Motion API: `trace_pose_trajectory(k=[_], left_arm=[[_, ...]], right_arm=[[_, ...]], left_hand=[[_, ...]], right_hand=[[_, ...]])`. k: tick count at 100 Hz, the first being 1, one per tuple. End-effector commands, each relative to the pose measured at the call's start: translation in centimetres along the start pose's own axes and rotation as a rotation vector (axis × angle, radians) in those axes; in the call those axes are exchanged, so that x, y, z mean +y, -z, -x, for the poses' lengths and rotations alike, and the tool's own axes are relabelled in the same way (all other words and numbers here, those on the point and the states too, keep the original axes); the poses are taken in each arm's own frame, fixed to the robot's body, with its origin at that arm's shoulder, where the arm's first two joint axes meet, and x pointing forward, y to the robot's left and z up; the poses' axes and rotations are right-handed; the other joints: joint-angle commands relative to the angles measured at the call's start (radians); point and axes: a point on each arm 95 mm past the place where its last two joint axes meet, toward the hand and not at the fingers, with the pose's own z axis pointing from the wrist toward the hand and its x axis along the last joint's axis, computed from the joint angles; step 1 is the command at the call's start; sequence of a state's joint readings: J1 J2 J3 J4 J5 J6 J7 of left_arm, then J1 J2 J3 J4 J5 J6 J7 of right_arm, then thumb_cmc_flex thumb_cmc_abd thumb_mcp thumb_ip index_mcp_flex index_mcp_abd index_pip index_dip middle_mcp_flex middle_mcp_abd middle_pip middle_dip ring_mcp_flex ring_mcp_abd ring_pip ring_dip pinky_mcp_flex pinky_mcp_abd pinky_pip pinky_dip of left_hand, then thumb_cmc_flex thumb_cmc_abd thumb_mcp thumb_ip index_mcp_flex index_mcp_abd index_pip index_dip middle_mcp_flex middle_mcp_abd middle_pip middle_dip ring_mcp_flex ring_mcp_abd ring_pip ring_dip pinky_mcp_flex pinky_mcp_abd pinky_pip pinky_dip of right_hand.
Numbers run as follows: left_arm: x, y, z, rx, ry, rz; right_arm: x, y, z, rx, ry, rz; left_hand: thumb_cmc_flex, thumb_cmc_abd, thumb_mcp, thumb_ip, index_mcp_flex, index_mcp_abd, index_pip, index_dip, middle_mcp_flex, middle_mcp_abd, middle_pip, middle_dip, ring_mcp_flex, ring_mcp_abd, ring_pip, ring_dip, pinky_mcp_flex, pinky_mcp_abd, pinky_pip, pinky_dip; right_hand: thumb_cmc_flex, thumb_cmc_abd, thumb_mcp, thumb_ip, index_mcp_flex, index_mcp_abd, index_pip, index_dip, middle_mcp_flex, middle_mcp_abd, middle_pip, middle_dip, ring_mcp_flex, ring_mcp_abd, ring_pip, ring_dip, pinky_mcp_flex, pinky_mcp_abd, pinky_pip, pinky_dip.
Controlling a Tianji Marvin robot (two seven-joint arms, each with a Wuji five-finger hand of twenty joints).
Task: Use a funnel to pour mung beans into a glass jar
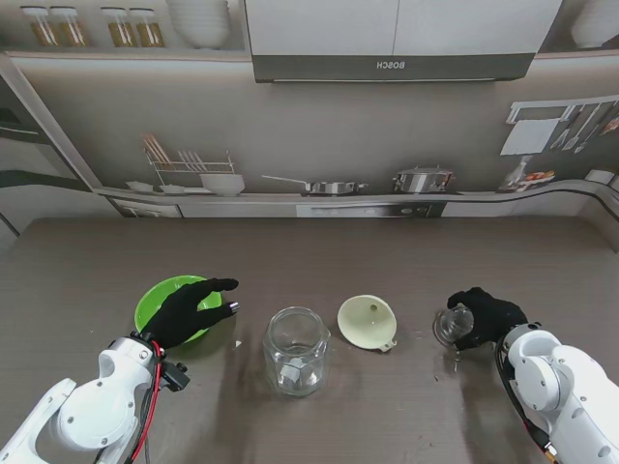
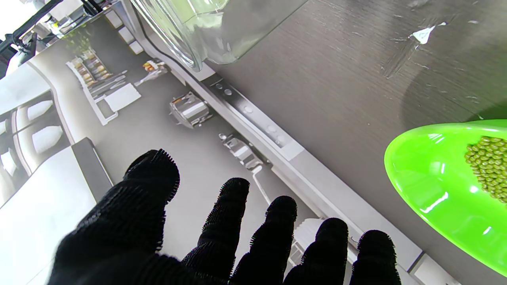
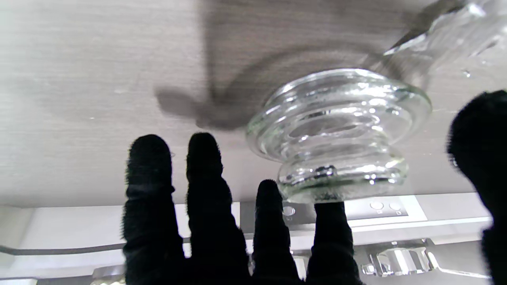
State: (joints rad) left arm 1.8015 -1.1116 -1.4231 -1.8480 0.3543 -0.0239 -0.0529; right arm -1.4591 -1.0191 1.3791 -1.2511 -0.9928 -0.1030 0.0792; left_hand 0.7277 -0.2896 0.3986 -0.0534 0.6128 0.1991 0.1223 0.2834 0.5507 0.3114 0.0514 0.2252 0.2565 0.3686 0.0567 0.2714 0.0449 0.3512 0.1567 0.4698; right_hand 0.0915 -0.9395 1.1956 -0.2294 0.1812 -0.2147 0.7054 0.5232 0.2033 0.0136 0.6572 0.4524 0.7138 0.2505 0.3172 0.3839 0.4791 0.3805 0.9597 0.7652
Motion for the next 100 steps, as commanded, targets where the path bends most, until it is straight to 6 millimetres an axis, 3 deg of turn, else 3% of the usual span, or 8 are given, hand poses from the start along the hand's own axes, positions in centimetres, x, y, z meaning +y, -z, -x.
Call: trace_pose_trajectory(k=[1,23,31,47,73,100], left_arm=[[0.2,0.1,-0.1,-0.001,0.002,0.017],[0.2,0.0,0.0,0.0,0.003,0.019],[0.2,0.0,0.0,0.0,0.003,0.018],[0.2,0.0,0.0,0.0,0.004,0.017],[0.1,0.1,0.0,0.003,0.004,0.015],[0.0,0.1,0.1,0.004,0.006,0.008]], right_arm=[[0.5,0.1,-0.6,0.01,0.001,0.01],[2.6,0.3,-1.5,0.016,-0.015,0.072],[3.4,0.4,-2.1,0.023,-0.027,0.099],[5.3,0.7,-3.9,0.064,-0.052,0.141],[7.6,0.5,-7.5,0.135,-0.094,0.15],[8.5,-0.5,-10.3,0.19,-0.101,0.131]], left_hand=[[0.021,0.047,-0.02,0.026,-0.002,-0.028,-0.008,-0.001,0.012,-0.005,0.002,0.01,-0.016,-0.004,-0.01,-0.004,-0.017,-0.037,-0.02,0.017],[0.021,0.048,-0.021,0.026,-0.006,-0.027,-0.01,-0.002,0.012,-0.006,0.002,0.01,-0.016,-0.004,-0.01,-0.004,-0.017,-0.036,-0.02,0.017],[0.022,0.047,-0.02,0.026,-0.006,-0.027,-0.01,-0.002,0.013,-0.005,0.002,0.01,-0.016,-0.004,-0.01,-0.004,-0.016,-0.036,-0.02,0.017],[0.021,0.047,-0.021,0.026,-0.001,-0.027,-0.008,-0.002,0.013,-0.005,0.002,0.01,-0.015,-0.005,-0.01,-0.004,-0.017,-0.037,-0.021,0.017],[0.021,0.047,-0.02,0.026,-0.004,-0.027,-0.009,-0.002,0.013,-0.007,0.002,0.01,-0.015,-0.005,-0.01,-0.004,-0.017,-0.037,-0.02,0.017],[0.021,0.046,-0.019,0.026,0.0,-0.029,-0.008,-0.001,0.013,-0.007,0.002,0.01,-0.015,-0.004,-0.01,-0.004,-0.016,-0.037,-0.02,0.017]], right_hand=[[-0.047,0.011,-0.015,0.009,-0.023,-0.013,-0.014,-0.022,-0.015,-0.009,-0.003,-0.008,-0.022,0.025,-0.028,-0.02,-0.024,0.077,-0.045,-0.025],[-0.041,0.057,-0.038,0.016,0.021,0.031,-0.021,-0.028,0.052,0.003,-0.011,-0.016,-0.031,0.007,-0.047,-0.031,-0.05,0.084,-0.087,-0.05],[-0.03,0.065,-0.045,0.02,0.039,0.074,-0.001,-0.024,0.09,0.003,-0.013,-0.018,-0.028,-0.014,-0.049,-0.033,-0.055,0.08,-0.095,-0.057],[-0.015,0.088,-0.059,0.025,0.084,0.098,0.031,-0.034,0.194,-0.002,-0.032,-0.027,-0.006,-0.024,-0.043,-0.032,-0.055,0.078,-0.099,-0.063],[-0.009,0.132,-0.099,0.035,0.097,0.15,0.04,-0.056,0.219,0.02,-0.064,-0.036,0.001,-0.007,-0.056,-0.034,-0.053,0.076,-0.109,-0.076],[-0.003,0.163,-0.127,0.043,0.082,0.167,0.035,-0.065,0.205,0.037,-0.079,-0.039,-0.006,-0.01,-0.066,-0.037,-0.06,0.072,-0.122,-0.089]])
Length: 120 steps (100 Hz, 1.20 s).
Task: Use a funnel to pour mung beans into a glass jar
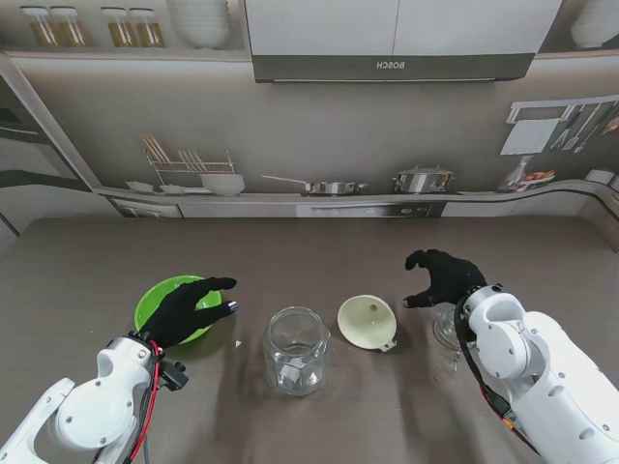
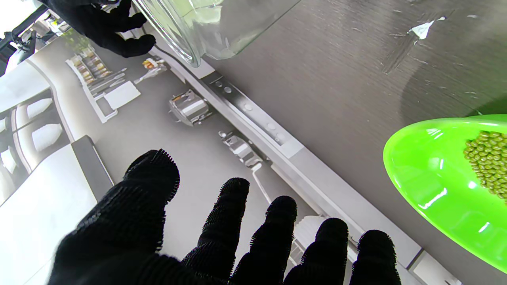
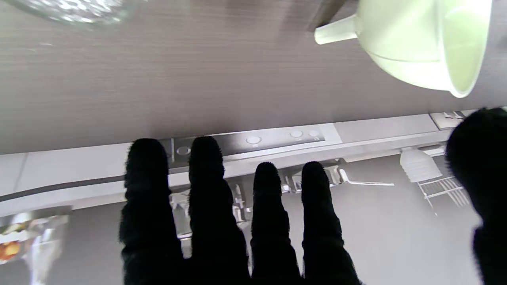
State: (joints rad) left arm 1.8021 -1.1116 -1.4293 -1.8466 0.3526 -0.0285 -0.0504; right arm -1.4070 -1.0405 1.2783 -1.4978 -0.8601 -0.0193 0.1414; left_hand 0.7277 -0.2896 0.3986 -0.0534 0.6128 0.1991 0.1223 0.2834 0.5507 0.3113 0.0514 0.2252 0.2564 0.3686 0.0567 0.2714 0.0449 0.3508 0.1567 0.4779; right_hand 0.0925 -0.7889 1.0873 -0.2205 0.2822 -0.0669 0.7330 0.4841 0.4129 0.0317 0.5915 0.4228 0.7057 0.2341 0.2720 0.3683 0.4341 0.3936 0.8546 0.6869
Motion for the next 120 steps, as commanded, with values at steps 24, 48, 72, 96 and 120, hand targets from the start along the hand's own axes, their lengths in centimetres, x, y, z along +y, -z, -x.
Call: trace_pose_trajectory(k=[24,48,72,96,120], left_arm=[[0.1,0.1,0.0,0.005,0.006,0.014],[0.1,0.2,0.0,0.008,0.005,0.011],[0.0,0.3,0.0,0.009,0.005,0.008],[0.0,0.3,0.1,0.011,0.005,0.006],[0.1,0.3,0.1,0.011,0.005,0.01]], right_arm=[[0.1,-1.5,-2.9,0.058,0.004,-0.025],[-0.6,-2.4,-4.0,0.08,0.014,-0.068],[-1.5,-2.5,-5.0,0.117,0.027,-0.096],[-2.0,-3.5,-5.4,0.119,0.066,-0.106],[-2.9,-4.6,-5.2,0.108,0.083,-0.144]], left_hand=[[0.021,0.046,-0.019,0.025,-0.001,-0.027,-0.008,-0.001,0.012,-0.005,0.002,0.01,-0.015,-0.005,-0.01,-0.004,-0.017,-0.037,-0.02,0.009],[0.021,0.046,-0.019,0.026,0.001,-0.025,-0.007,-0.001,0.013,-0.007,0.002,0.01,-0.015,-0.005,-0.01,-0.004,-0.017,-0.037,-0.02,0.009],[0.021,0.047,-0.02,0.025,0.0,-0.027,-0.008,-0.001,0.013,-0.005,0.002,0.01,-0.015,-0.005,-0.01,-0.004,-0.017,-0.037,-0.02,0.009],[0.021,0.047,-0.02,0.026,-0.001,-0.026,-0.008,-0.001,0.013,-0.005,0.002,0.01,-0.015,-0.004,-0.01,-0.004,-0.016,-0.036,-0.02,0.009],[0.021,0.047,-0.02,0.026,0.003,-0.026,-0.007,-0.001,0.013,-0.005,0.002,0.01,-0.015,-0.004,-0.01,-0.004,-0.017,-0.036,-0.02,0.009]], right_hand=[[-0.005,0.027,-0.034,0.04,-0.034,0.038,0.005,-0.028,-0.021,0.034,-0.016,-0.011,-0.006,-0.001,-0.025,-0.024,-0.02,0.047,-0.025,-0.021],[-0.006,0.045,-0.053,0.045,-0.06,0.055,-0.001,-0.03,-0.058,0.043,-0.021,-0.016,-0.022,0.0,-0.03,-0.028,-0.033,0.035,-0.033,-0.032],[-0.011,0.055,-0.062,0.048,-0.064,0.065,-0.004,-0.031,-0.043,0.051,-0.018,-0.018,-0.015,0.005,-0.028,-0.029,-0.032,0.033,-0.032,-0.036],[0.003,0.048,-0.055,0.053,-0.066,0.072,0.001,-0.029,-0.043,0.05,-0.012,-0.02,-0.007,0.004,-0.024,-0.029,-0.024,0.027,-0.026,-0.04],[0.023,0.042,-0.05,0.058,-0.062,0.078,0.011,-0.027,-0.034,0.047,-0.004,-0.02,0.008,0.005,-0.014,-0.027,-0.011,0.019,-0.013,-0.043]])
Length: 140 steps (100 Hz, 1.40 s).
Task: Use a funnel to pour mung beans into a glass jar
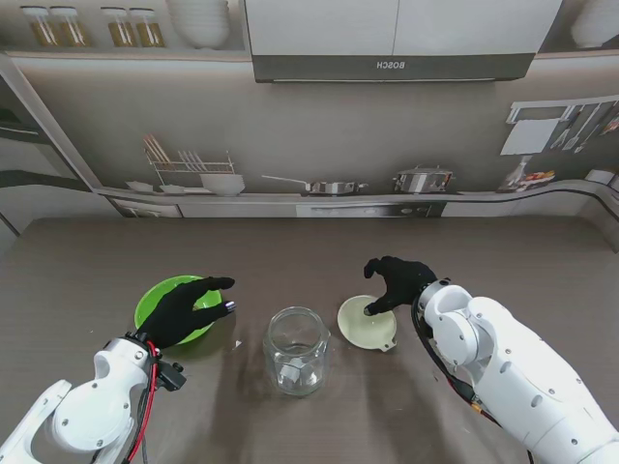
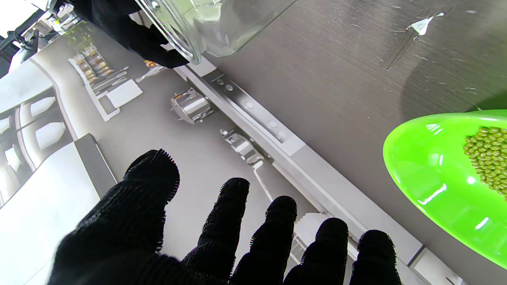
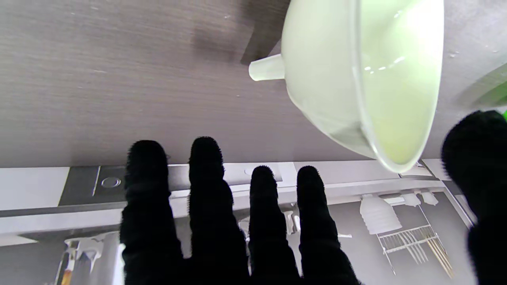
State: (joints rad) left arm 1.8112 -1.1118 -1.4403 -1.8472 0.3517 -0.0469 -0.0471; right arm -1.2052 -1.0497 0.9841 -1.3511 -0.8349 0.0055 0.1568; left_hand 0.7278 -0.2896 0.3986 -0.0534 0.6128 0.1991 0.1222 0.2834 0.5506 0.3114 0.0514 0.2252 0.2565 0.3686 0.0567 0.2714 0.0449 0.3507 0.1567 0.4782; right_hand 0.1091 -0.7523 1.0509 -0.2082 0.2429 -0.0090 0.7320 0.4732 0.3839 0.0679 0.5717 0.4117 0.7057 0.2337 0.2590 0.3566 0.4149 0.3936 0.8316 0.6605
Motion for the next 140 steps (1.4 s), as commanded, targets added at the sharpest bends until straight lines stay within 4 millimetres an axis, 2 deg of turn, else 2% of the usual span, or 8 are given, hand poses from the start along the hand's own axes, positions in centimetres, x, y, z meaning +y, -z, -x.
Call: trace_pose_trajectory(k=[1,47,78,79,87,95,111,140], left_arm=[[0.2,0.0,-0.1,0.002,0.006,0.018],[0.2,0.0,-0.1,0.002,0.007,0.016],[0.2,0.1,-0.1,0.002,0.008,0.013],[0.2,0.1,-0.1,0.002,0.008,0.013],[0.2,0.1,-0.1,0.002,0.007,0.012],[0.1,0.1,-0.1,0.002,0.007,0.011],[0.1,0.1,-0.1,0.0,0.008,0.01],[0.2,0.1,-0.1,-0.002,0.012,0.014]], right_arm=[[-0.4,-0.3,-0.2,0.0,-0.002,-0.021],[-1.2,-2.5,-0.8,0.01,0.04,-0.081],[-1.5,-3.9,-1.5,0.02,0.053,-0.091],[-1.5,-4.0,-1.5,0.021,0.054,-0.091],[-1.6,-4.2,-1.6,0.027,0.061,-0.087],[-1.6,-4.4,-1.6,0.034,0.065,-0.085],[-1.4,-4.4,-1.5,0.036,0.043,-0.07],[-0.2,-4.2,-1.4,0.042,-0.011,-0.017]], left_hand=[[0.021,0.048,-0.02,0.026,0.003,-0.026,-0.007,-0.001,0.013,-0.005,0.002,0.01,-0.015,-0.004,-0.01,-0.004,-0.016,-0.036,-0.02,0.009],[0.022,0.05,-0.019,0.026,0.001,-0.026,-0.008,-0.001,0.013,-0.005,0.002,0.01,-0.015,-0.004,-0.01,-0.004,-0.017,-0.035,-0.02,0.009],[0.024,0.054,-0.021,0.025,0.003,-0.025,-0.007,-0.001,0.014,-0.005,0.002,0.01,-0.015,-0.004,-0.01,-0.004,-0.017,-0.036,-0.02,0.009],[0.024,0.054,-0.021,0.025,0.003,-0.026,-0.007,-0.001,0.014,-0.005,0.002,0.01,-0.015,-0.005,-0.01,-0.004,-0.017,-0.036,-0.02,0.009],[0.024,0.055,-0.021,0.025,0.004,-0.025,-0.007,0.0,0.014,-0.007,0.002,0.01,-0.015,-0.004,-0.01,-0.004,-0.017,-0.035,-0.02,0.009],[0.026,0.056,-0.021,0.025,0.003,-0.026,-0.007,-0.001,0.013,-0.005,0.002,0.01,-0.015,-0.003,-0.01,-0.004,-0.017,-0.036,-0.02,0.009],[0.027,0.057,-0.022,0.025,0.006,-0.026,-0.006,0.0,0.015,-0.004,0.002,0.01,-0.013,-0.004,-0.01,-0.004,-0.016,-0.036,-0.02,0.009],[0.028,0.062,-0.025,0.025,0.004,-0.026,-0.007,-0.001,0.014,-0.005,0.002,0.01,-0.014,-0.005,-0.01,-0.004,-0.017,-0.035,-0.02,0.009]], right_hand=[[0.007,0.005,-0.013,0.046,-0.022,0.02,0.013,-0.016,-0.005,0.011,0.016,-0.009,0.009,0.004,0.0,-0.015,0.009,0.019,0.011,-0.016],[0.109,-0.002,0.048,0.087,0.036,0.045,0.092,0.001,0.092,-0.02,0.086,0.029,0.127,-0.022,0.099,0.032,0.094,-0.008,0.112,-0.01],[0.242,0.14,0.224,0.109,0.191,0.038,0.286,0.059,0.34,-0.107,0.265,0.186,0.354,-0.138,0.4,0.184,0.258,-0.078,0.322,0.007],[0.247,0.141,0.229,0.107,0.198,0.035,0.293,0.062,0.35,-0.108,0.271,0.192,0.36,-0.143,0.413,0.19,0.263,-0.082,0.329,0.008],[0.333,0.093,0.231,-0.046,0.233,0.007,0.419,-0.089,0.441,-0.117,0.297,0.283,0.426,-0.184,0.523,0.239,0.314,-0.104,0.397,0.007],[0.405,0.079,0.215,-0.102,0.262,-0.019,0.521,-0.148,0.524,-0.124,0.322,0.338,0.494,-0.216,0.618,0.279,0.369,-0.127,0.456,0.016],[0.51,0.133,0.194,-0.121,0.379,-0.032,0.604,-0.151,0.675,-0.135,0.399,0.404,0.612,-0.266,0.801,0.357,0.502,-0.178,0.569,0.035],[0.526,0.121,0.231,-0.132,0.447,-0.035,0.629,-0.14,0.803,-0.127,0.416,0.463,0.616,-0.34,1.058,0.475,0.646,-0.244,0.642,0.064]])
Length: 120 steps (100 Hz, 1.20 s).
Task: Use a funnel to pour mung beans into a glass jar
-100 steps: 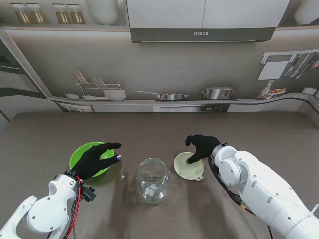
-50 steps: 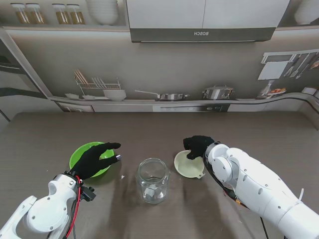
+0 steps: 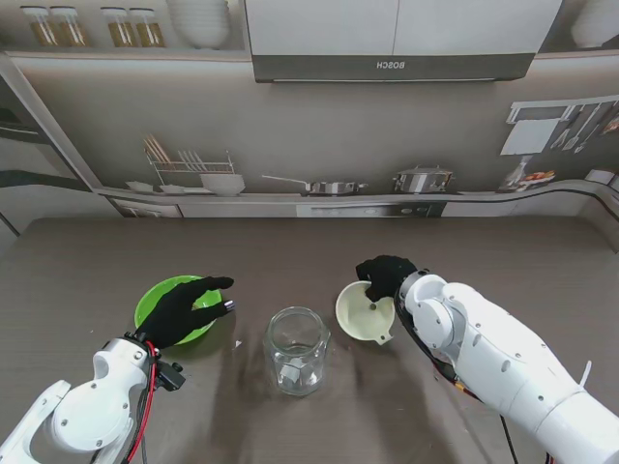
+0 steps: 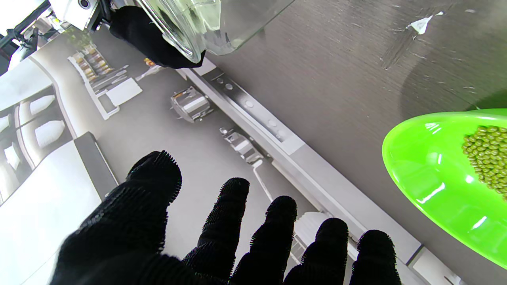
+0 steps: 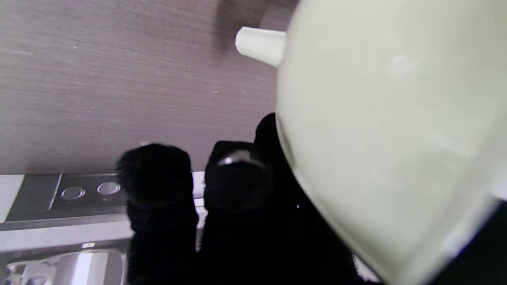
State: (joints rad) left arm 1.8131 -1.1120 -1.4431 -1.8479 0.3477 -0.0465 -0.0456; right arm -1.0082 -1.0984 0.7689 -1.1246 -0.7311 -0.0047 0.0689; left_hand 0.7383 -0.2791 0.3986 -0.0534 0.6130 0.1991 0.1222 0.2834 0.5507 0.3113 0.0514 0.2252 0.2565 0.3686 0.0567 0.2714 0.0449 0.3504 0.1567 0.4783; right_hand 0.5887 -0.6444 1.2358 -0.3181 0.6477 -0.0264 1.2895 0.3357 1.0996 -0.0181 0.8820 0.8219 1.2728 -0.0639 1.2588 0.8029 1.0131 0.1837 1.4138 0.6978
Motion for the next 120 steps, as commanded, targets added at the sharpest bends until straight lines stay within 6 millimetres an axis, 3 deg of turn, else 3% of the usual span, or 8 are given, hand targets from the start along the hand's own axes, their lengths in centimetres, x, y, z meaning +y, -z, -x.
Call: trace_pose_trajectory(k=[1,43,71,92,120], left_arm=[[0.2,0.0,-0.1,0.0,0.009,0.017],[0.2,0.0,-0.1,-0.003,0.013,0.018],[0.3,0.0,-0.1,-0.004,0.014,0.02],[0.3,-0.1,-0.1,-0.005,0.015,0.022],[0.3,-0.1,-0.1,-0.003,0.015,0.022]], right_arm=[[0.3,0.1,-0.7,0.013,-0.024,0.005],[5.5,1.9,-1.7,-0.061,-0.242,0.116],[9.1,4.4,-4.5,-0.016,-0.363,0.203],[10.0,6.4,-6.9,0.049,-0.417,0.22],[9.3,7.8,-9.5,0.112,-0.476,0.196]], left_hand=[[0.019,0.051,-0.025,0.025,0.004,-0.026,-0.007,0.0,0.014,-0.005,0.002,0.01,-0.014,-0.004,-0.01,-0.004,-0.017,-0.035,-0.02,0.009],[0.021,0.055,-0.029,0.026,0.005,-0.026,-0.007,-0.001,0.013,-0.004,0.002,0.01,-0.013,-0.005,-0.01,-0.004,-0.015,-0.035,-0.02,0.009],[0.024,0.057,-0.03,0.026,0.008,-0.024,-0.006,-0.001,0.014,-0.003,0.002,0.01,-0.013,-0.002,-0.01,-0.004,-0.016,-0.036,-0.02,0.009],[0.024,0.059,-0.032,0.026,0.011,-0.023,-0.004,0.0,0.013,-0.005,0.002,0.01,-0.014,-0.003,-0.01,-0.004,-0.016,-0.036,-0.02,0.009],[0.025,0.058,-0.032,0.026,0.008,-0.022,-0.006,0.0,0.014,-0.004,0.002,0.01,-0.013,-0.004,-0.01,-0.004,-0.016,-0.036,-0.02,0.009]], right_hand=[[0.047,0.013,0.047,-0.023,0.044,-0.019,0.072,-0.002,0.09,-0.041,0.105,0.054,0.049,-0.045,0.062,0.031,0.052,-0.036,0.062,0.028],[0.068,-0.011,0.071,-0.026,0.079,0.001,0.058,0.007,0.148,0.001,0.063,0.077,0.048,-0.04,0.121,0.064,0.081,-0.028,0.095,0.077],[0.074,-0.018,0.073,-0.024,0.094,0.027,0.047,0.006,0.16,0.017,0.053,0.079,0.047,-0.024,0.132,0.068,0.083,-0.012,0.101,0.082],[0.078,-0.018,0.072,-0.023,0.098,0.032,0.041,0.009,0.164,0.022,0.048,0.081,0.046,-0.014,0.135,0.068,0.084,-0.002,0.105,0.084],[0.081,-0.018,0.069,-0.019,0.098,0.046,0.033,0.011,0.163,0.028,0.042,0.081,0.046,-0.011,0.134,0.067,0.084,0.003,0.105,0.082]])
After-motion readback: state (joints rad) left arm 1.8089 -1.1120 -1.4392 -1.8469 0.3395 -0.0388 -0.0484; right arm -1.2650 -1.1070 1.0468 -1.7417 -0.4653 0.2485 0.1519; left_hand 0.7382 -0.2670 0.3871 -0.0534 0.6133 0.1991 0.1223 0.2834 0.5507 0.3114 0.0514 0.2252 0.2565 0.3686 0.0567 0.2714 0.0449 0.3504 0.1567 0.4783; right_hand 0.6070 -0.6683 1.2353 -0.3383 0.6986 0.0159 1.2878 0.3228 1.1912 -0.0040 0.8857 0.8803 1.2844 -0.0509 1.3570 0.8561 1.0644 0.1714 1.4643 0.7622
